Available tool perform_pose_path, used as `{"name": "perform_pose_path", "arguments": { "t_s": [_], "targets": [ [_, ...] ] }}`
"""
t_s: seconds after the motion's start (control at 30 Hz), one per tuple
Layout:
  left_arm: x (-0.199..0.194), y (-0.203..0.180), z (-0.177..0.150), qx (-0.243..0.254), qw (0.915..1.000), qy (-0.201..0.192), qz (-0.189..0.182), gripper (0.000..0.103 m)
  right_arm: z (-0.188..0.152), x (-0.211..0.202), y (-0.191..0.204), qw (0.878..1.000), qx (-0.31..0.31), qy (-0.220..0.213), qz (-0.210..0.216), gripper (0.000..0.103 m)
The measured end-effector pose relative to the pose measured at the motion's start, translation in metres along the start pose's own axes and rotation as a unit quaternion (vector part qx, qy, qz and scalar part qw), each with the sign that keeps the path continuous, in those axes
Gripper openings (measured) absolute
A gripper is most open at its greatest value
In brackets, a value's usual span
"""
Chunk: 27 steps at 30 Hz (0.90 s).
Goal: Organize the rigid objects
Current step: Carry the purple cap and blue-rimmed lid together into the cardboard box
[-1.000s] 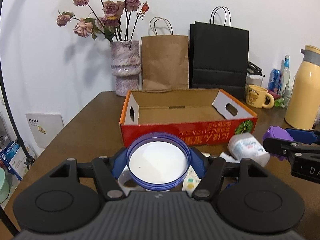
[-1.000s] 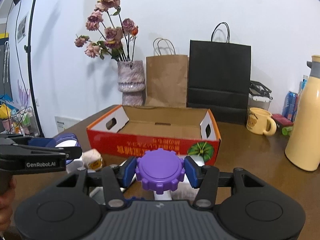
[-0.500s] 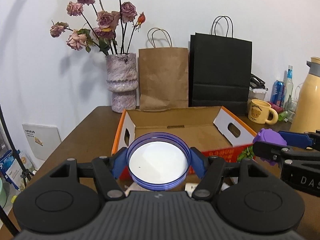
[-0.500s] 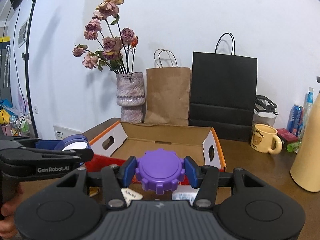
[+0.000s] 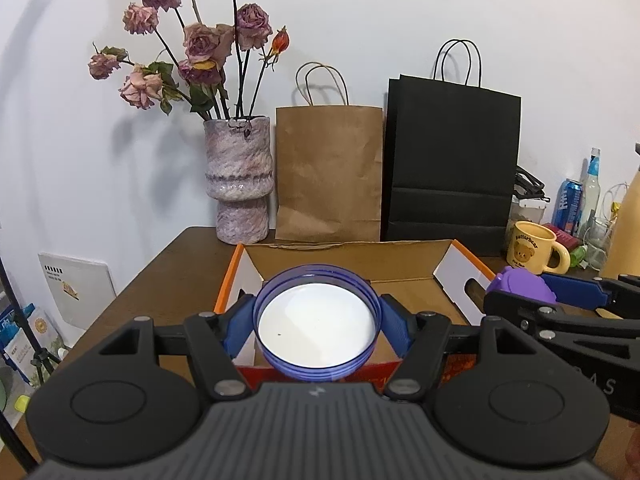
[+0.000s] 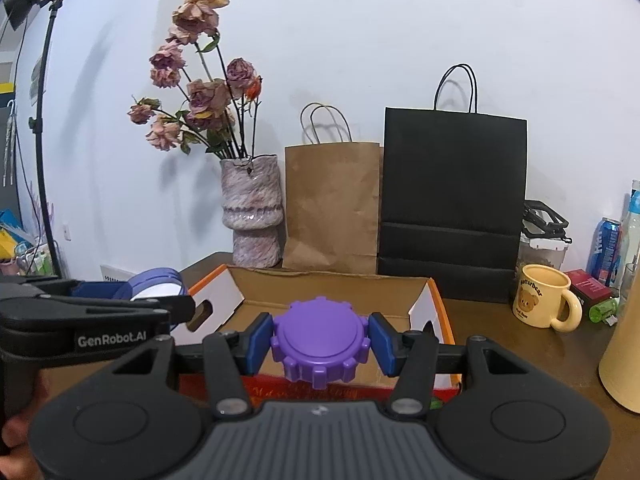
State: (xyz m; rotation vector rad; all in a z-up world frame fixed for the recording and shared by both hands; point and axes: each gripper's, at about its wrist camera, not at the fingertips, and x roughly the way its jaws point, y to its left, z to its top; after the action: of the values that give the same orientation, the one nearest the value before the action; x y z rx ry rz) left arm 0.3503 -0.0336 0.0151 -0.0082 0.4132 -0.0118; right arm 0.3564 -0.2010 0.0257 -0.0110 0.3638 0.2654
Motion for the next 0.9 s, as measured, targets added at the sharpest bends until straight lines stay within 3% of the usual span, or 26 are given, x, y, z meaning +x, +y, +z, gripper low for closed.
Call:
{"name": "perform_pose_path", "arguments": {
  "t_s": [0.9],
  "targets": [
    [0.086, -0.003, 0.032, -0.033, 0.9991, 0.015, 0.024, 0.068, 0.022, 0.092, -0.028, 1.000, 0.006, 0.023, -0.006, 0.052]
  ]
}}
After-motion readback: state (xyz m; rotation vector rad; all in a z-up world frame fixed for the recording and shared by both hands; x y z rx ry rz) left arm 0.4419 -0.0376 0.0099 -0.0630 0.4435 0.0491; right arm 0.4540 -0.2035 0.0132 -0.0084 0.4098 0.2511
